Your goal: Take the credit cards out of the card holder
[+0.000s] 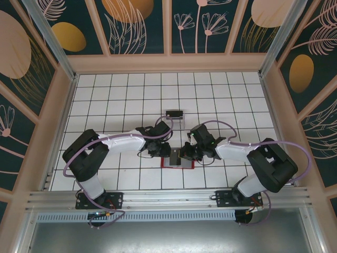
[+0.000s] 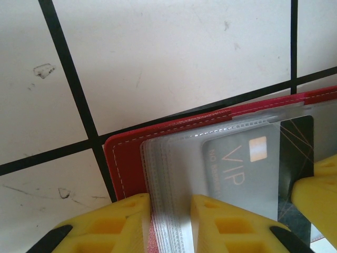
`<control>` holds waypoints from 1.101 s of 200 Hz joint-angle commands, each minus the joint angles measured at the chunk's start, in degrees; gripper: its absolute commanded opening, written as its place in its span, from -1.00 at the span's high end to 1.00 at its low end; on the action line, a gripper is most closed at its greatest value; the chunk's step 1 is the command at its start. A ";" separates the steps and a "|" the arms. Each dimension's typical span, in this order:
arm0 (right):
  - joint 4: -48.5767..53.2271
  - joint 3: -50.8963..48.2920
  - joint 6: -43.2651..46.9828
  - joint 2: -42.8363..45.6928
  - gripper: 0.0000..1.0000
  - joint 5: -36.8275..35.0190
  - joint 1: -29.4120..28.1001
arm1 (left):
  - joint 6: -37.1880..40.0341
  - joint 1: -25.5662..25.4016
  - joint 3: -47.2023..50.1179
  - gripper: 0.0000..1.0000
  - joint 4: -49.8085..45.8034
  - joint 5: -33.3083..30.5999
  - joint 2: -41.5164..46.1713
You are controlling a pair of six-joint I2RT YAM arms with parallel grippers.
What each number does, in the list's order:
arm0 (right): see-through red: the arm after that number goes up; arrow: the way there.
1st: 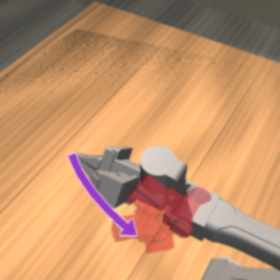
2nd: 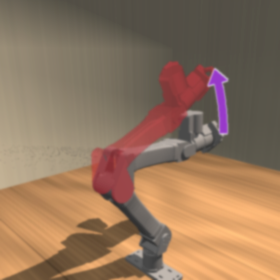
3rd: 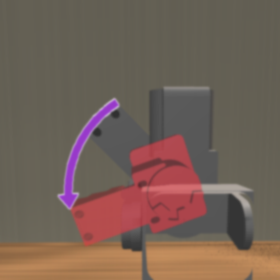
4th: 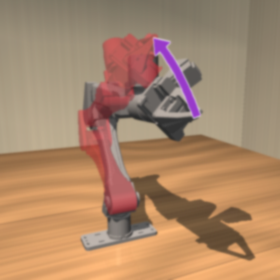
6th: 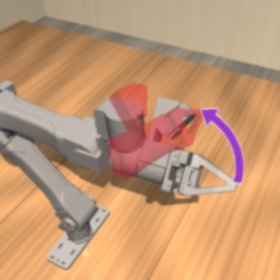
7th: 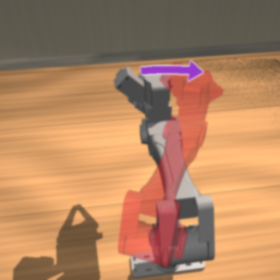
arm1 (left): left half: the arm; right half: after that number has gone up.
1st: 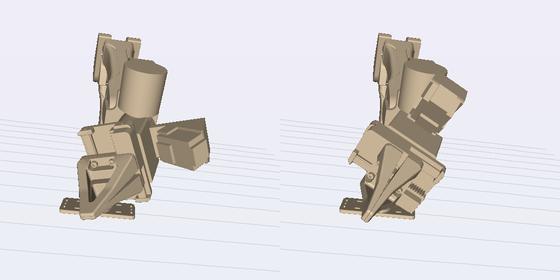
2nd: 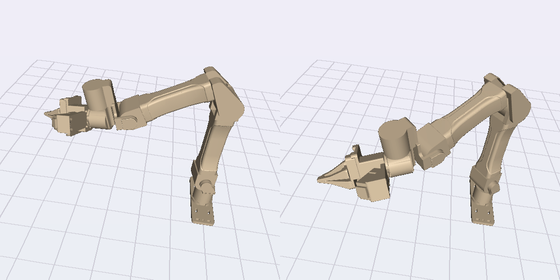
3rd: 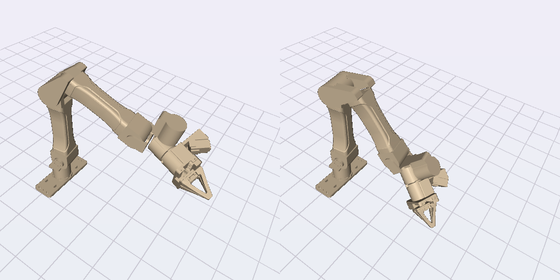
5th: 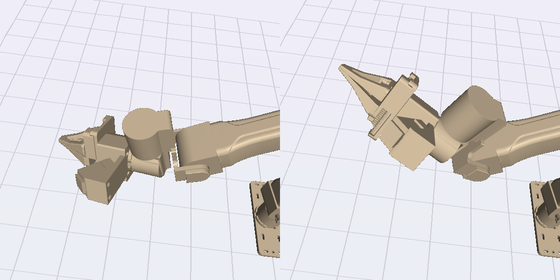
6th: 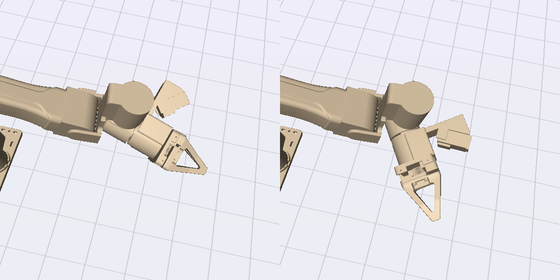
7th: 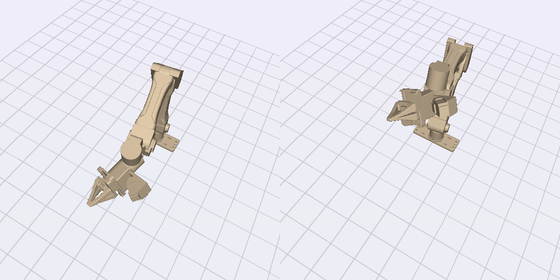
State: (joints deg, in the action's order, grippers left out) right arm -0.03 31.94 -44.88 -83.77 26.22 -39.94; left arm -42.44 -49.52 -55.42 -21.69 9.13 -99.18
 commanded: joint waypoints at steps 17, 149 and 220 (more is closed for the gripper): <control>3.28 -1.79 1.29 2.69 0.86 -1.67 1.26 | 0.80 -0.31 -0.01 0.44 -3.22 -1.81 -2.24; 12.44 -0.35 3.43 12.58 0.90 -3.45 3.40 | 0.39 -0.27 -0.02 0.48 -2.61 -2.33 -0.21; 17.23 5.44 6.28 14.34 0.93 -4.80 3.66 | -0.03 -0.27 -0.02 0.46 -0.19 -0.27 3.09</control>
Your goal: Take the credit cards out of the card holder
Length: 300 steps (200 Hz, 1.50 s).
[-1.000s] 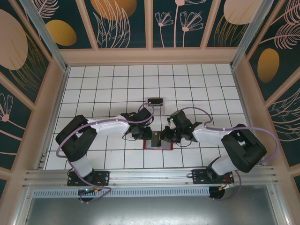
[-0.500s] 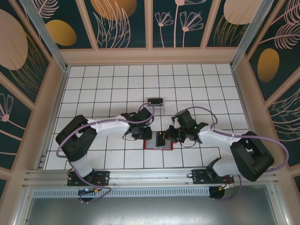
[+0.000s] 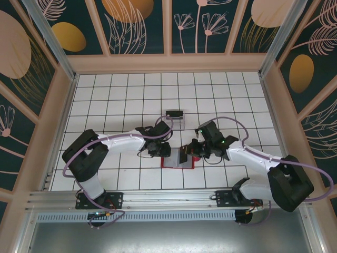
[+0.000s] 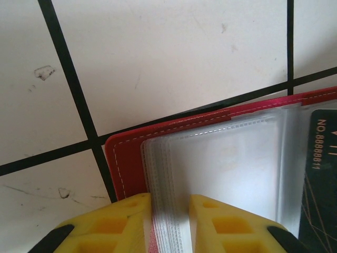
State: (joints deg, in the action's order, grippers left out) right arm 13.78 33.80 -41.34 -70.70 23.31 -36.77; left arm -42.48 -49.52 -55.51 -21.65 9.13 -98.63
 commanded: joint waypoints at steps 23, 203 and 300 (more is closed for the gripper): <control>5.98 6.05 6.54 0.78 0.95 -3.83 0.73 | -0.22 -0.32 0.08 0.46 -0.15 -1.35 3.88; 27.73 41.14 86.02 -21.87 1.00 -14.61 2.57 | -4.61 0.12 8.90 0.42 2.75 -6.96 12.61; 41.14 68.90 102.30 -41.98 1.00 -12.46 5.13 | -6.54 0.48 10.39 0.42 2.24 -8.20 14.80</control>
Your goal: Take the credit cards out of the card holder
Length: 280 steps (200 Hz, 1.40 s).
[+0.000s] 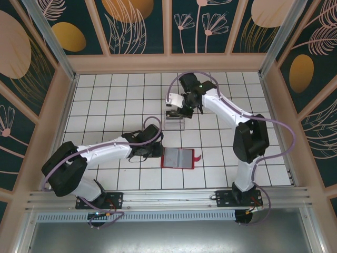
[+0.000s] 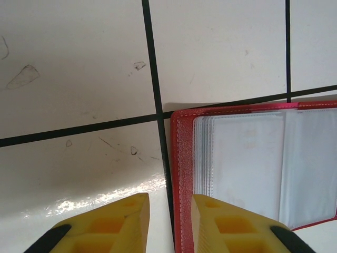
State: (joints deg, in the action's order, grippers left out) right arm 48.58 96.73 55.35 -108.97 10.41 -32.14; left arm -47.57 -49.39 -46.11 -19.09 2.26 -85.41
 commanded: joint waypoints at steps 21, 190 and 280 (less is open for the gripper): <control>8.77 11.09 7.25 -7.20 1.00 0.56 0.50 | -1.94 0.34 1.26 0.42 -0.33 -1.73 2.12; 12.31 19.18 10.33 -17.01 1.00 0.35 0.32 | -3.38 0.43 2.12 0.43 -2.00 -2.61 5.27; 10.97 18.61 9.69 -19.30 0.78 -1.09 -1.06 | -3.32 0.43 2.60 0.43 -1.65 -2.34 5.51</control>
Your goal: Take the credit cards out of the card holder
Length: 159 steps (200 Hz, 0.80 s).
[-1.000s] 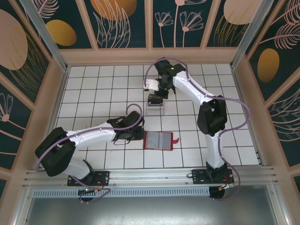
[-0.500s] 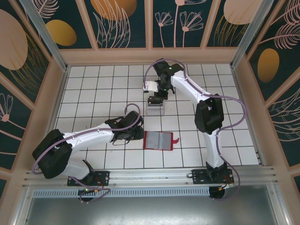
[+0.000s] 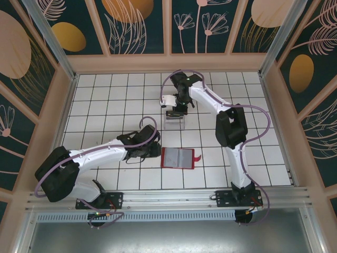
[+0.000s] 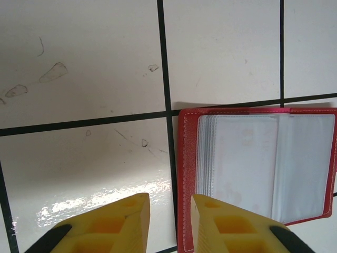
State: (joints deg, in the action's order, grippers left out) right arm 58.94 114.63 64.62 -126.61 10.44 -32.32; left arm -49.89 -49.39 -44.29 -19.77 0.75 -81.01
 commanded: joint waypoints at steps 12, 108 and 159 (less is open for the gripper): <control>0.35 0.84 0.27 -1.51 0.69 -1.19 -0.91 | -0.99 0.45 0.79 0.43 -0.82 -0.75 1.20; -8.38 -3.61 -3.14 3.71 0.32 -7.80 -1.11 | -0.83 0.43 1.31 0.44 0.13 -0.67 1.46; -15.32 -6.55 -21.45 7.65 0.31 -3.70 -1.00 | 1.44 2.37 -0.07 0.43 0.71 -1.04 -0.12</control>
State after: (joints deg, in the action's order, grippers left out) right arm 48.88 110.80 55.68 -124.77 4.14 -33.10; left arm -49.74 -48.53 -43.59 -19.68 0.71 -80.66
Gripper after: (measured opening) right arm 0.346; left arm 0.284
